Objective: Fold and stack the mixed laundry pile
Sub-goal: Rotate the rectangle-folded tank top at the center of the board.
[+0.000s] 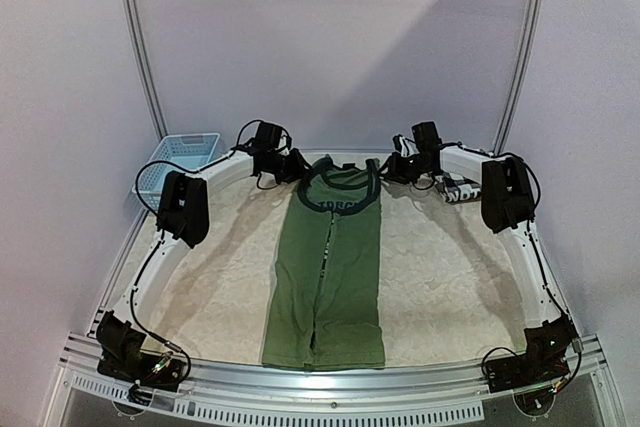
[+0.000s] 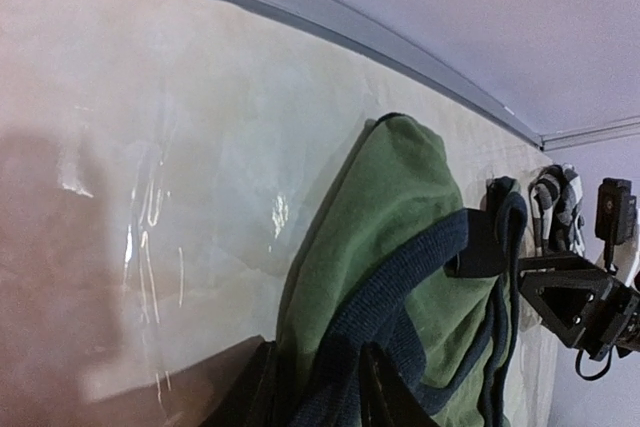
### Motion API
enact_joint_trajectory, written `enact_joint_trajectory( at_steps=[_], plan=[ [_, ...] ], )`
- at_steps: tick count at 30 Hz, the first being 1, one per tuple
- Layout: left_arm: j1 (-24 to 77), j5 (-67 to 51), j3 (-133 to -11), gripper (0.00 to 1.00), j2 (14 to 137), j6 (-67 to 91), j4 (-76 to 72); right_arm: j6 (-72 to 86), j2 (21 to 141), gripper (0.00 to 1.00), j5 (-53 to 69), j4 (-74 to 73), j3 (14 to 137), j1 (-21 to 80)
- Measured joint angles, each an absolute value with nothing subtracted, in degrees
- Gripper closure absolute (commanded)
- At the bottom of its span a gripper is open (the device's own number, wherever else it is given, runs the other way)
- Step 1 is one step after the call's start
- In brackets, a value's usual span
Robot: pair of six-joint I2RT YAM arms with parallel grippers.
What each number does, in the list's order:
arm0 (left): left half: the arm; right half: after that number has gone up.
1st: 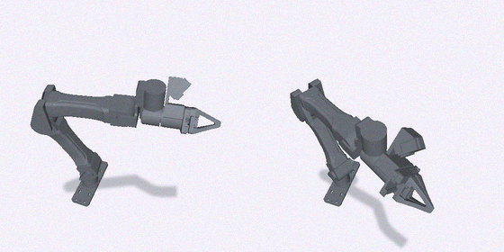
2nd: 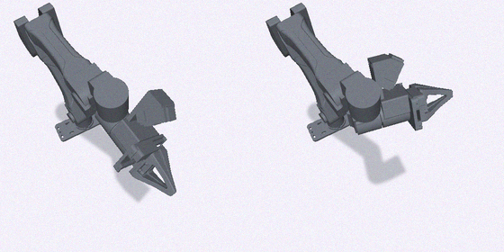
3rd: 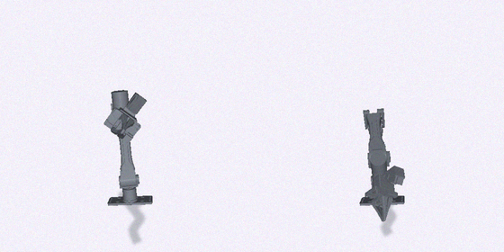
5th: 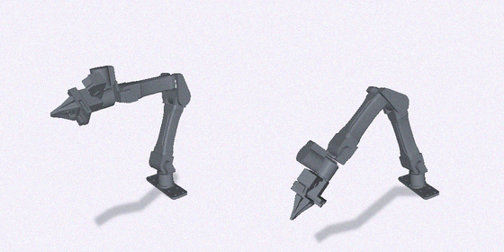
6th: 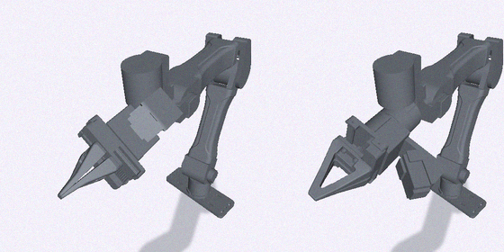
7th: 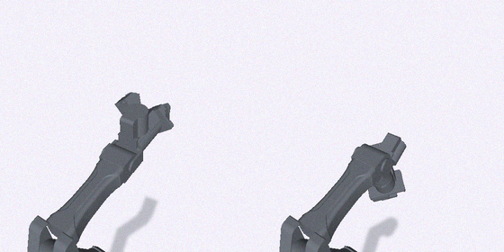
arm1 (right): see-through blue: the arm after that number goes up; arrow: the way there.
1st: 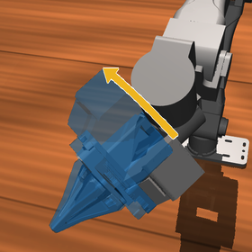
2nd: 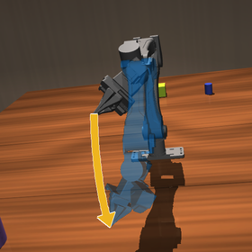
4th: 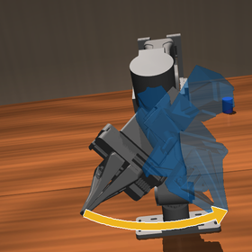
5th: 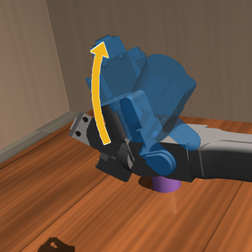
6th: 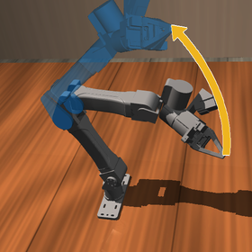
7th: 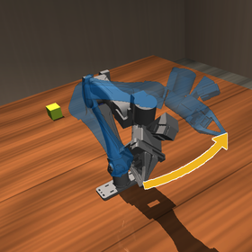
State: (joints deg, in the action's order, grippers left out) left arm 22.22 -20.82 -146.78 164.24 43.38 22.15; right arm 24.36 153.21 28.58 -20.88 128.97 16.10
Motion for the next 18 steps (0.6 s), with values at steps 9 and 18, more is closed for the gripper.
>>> enact_joint_trajectory(
  at_steps=[9, 18],
  plan=[
    [22.09, -21.89, -148.49, 0.88, 165.99, 44.97, 20.93, 25.56, 154.10, 0.73, 29.19, -20.14, 129.99, 16.40],
    [22.00, -22.06, -146.78, 1.00, 165.95, 46.06, 18.76, 26.81, 155.04, 1.00, 29.19, -20.01, 131.07, 17.65]
  ],
)
